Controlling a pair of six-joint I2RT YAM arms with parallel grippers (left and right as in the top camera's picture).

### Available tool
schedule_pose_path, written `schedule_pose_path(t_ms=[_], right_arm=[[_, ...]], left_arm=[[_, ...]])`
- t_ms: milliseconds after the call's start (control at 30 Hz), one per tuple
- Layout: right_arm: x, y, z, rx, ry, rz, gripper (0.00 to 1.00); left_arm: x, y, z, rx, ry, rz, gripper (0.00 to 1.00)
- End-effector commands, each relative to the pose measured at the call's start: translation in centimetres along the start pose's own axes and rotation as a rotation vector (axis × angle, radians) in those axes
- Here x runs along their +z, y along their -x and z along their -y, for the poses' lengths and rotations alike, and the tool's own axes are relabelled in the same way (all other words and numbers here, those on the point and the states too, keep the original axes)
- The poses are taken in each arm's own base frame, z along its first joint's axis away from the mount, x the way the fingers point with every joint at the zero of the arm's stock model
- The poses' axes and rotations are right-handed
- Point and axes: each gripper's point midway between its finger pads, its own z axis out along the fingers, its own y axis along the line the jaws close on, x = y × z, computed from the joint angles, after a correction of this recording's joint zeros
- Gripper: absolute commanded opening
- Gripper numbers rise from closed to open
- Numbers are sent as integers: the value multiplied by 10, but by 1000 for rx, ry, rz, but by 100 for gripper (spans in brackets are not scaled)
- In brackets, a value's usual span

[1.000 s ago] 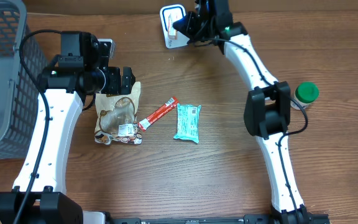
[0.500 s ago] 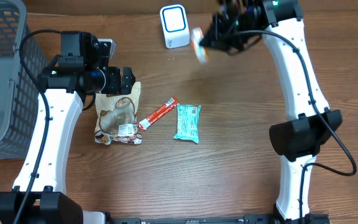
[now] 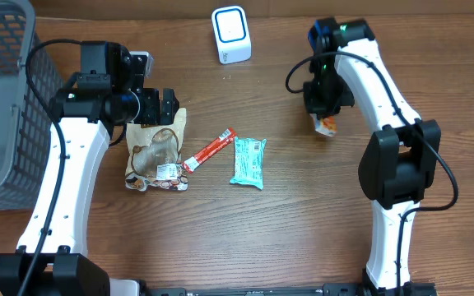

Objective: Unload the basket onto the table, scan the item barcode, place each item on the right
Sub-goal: 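Carry the Kleenex pack right and set it down beside the jar, then move the right gripper left to the mint-green wipe pack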

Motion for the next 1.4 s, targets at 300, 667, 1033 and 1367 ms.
schedule_pose_path(t_ms=[300,667,1033,1367], right_arm=[[44,7,43,166,-147,26,64],[-4,-1,-31,72,16,82,72],[55,-1,-26,82,-8,81,77],[56,-6,39,254,47,36,74]], left_arm=[[1,3,1,-10,-8,3,100],[1,3,1,-10,-8,3,100],[1,3,1,-10,-8,3,100],[1,3,1,-10,-8,3,100]])
